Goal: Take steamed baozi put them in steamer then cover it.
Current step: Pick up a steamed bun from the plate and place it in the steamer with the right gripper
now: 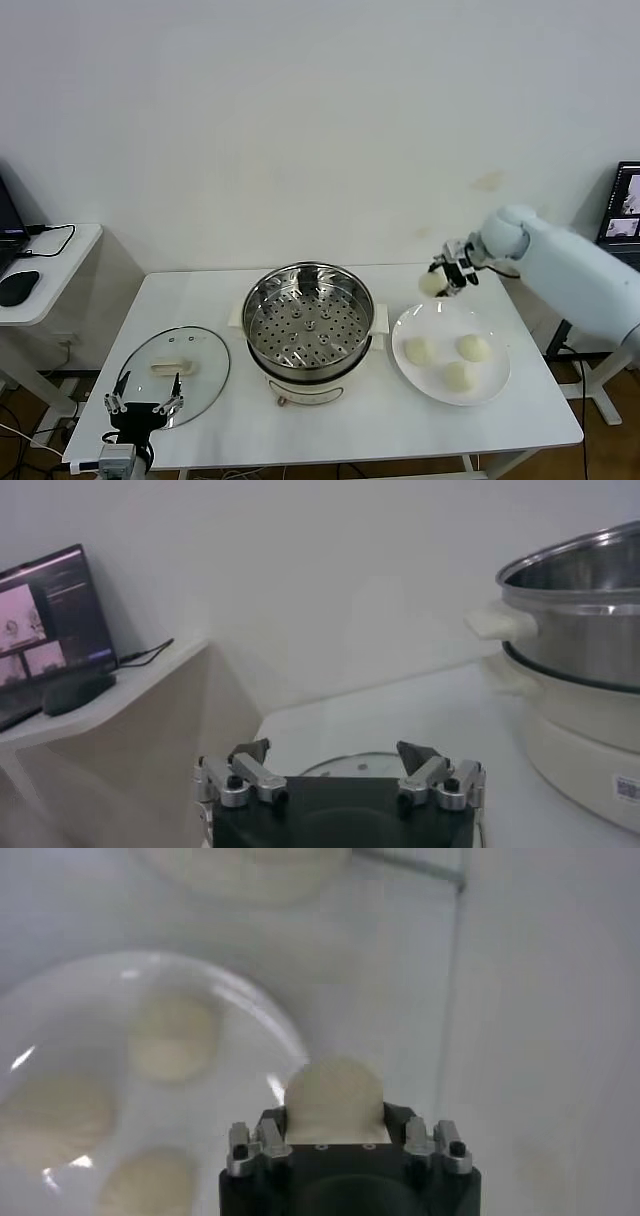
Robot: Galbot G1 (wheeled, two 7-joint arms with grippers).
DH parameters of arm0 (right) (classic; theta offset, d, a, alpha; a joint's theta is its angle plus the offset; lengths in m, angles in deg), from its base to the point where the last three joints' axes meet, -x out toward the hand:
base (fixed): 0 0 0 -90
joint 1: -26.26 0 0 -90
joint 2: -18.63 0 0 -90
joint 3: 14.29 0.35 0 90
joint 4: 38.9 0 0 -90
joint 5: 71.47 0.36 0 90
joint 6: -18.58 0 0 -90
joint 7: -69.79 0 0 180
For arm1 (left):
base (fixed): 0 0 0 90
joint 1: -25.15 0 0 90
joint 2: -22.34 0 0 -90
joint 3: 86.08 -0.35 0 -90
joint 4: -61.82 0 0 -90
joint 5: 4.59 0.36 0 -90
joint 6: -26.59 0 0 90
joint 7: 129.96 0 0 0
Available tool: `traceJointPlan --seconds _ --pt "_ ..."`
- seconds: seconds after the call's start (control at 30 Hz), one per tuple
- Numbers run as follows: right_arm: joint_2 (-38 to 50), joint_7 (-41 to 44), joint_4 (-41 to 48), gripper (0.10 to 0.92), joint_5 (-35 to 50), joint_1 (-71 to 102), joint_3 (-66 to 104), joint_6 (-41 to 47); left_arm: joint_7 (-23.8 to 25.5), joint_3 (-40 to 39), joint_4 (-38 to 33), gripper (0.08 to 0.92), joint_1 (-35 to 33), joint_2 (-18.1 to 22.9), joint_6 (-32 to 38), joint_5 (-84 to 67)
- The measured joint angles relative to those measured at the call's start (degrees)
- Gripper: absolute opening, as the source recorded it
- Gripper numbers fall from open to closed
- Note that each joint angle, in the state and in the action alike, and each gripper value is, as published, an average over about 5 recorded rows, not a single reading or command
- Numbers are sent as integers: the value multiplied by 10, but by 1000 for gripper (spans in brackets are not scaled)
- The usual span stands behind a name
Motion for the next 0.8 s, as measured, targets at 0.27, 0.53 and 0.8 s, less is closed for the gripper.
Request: traceJointPlan --seconds 0.27,0.53,0.8 --pt "-59 -22 -19 611 58 -66 -66 -14 -1 6 -1 823 -5 4 6 2" --pt "-136 -43 -26 611 69 -97 -129 -53 -1 14 -6 823 -7 7 6 2" --pt "-205 -56 -8 611 27 -98 -183 -111 -1 18 -12 823 -8 9 8 3"
